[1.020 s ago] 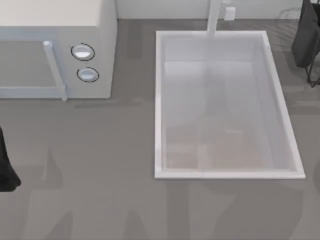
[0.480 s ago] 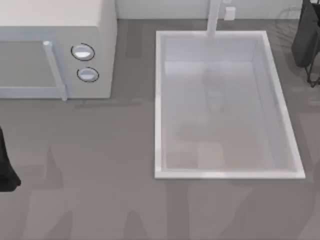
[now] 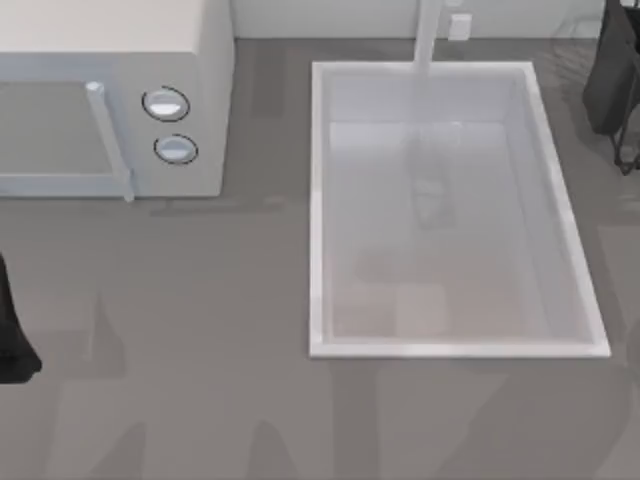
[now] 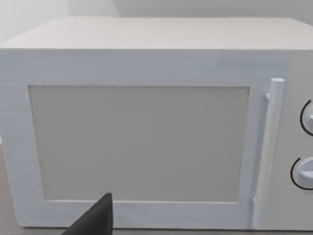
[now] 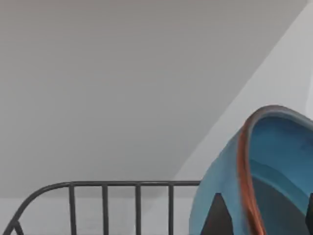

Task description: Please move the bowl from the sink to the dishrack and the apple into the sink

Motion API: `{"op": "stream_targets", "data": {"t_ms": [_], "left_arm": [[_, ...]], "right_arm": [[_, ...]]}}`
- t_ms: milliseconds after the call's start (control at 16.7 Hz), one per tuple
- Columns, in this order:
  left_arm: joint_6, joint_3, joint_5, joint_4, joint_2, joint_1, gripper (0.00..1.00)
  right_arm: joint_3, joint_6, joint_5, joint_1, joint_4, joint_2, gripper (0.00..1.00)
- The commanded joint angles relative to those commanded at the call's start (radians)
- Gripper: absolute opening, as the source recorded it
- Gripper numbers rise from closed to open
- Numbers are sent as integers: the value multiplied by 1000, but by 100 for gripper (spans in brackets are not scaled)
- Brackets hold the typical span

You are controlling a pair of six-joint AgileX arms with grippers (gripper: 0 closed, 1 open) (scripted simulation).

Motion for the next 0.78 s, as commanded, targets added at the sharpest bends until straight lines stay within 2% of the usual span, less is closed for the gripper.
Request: {"op": "stream_targets", "data": {"t_ms": [300, 780], "left_arm": [[0, 0, 0, 0, 0, 0, 100], [0, 0, 0, 0, 0, 0, 100]], "right_arm": [[0, 0, 0, 0, 0, 0, 98], [0, 0, 0, 0, 0, 0, 100]]}}
